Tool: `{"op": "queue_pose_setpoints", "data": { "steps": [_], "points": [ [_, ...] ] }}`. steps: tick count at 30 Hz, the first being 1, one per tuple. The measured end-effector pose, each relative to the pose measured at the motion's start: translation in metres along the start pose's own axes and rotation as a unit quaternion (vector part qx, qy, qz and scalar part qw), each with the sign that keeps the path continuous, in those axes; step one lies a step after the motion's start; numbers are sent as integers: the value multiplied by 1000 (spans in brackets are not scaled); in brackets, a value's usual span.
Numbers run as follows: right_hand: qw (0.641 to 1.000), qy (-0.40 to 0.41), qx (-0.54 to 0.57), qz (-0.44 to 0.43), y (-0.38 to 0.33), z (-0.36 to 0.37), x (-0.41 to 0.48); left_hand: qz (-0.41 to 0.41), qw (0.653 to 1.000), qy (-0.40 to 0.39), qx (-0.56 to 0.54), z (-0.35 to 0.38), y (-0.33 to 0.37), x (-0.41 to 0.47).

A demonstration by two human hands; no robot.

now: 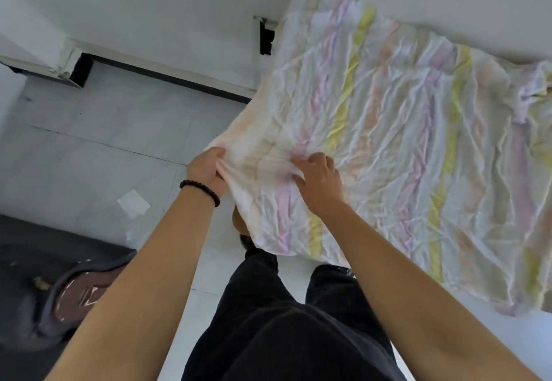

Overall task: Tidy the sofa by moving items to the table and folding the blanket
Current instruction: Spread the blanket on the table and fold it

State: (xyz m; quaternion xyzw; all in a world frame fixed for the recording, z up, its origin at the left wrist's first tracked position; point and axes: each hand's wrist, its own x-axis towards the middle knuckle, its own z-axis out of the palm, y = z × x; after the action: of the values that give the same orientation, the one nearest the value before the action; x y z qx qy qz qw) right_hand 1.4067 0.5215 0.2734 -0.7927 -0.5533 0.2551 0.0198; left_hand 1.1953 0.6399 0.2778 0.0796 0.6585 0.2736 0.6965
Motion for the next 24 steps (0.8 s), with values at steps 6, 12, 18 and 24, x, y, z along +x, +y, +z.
{"op": "queue_pose_setpoints", "data": {
  "steps": [6,12,18,24],
  "points": [
    [999,5,53,2,25,-16,-1,247,957,143,53,48,6,-36],
    [988,52,30,140,99,-41,-20,442,525,-212,696,119,-74,-57],
    [982,-67,66,161,132,-76,-13,330,676,-201,628,119,-89,-65],
    [992,-37,57,107,87,-94,37,370,689,59,621,103,-75,-66]
  ]
}}
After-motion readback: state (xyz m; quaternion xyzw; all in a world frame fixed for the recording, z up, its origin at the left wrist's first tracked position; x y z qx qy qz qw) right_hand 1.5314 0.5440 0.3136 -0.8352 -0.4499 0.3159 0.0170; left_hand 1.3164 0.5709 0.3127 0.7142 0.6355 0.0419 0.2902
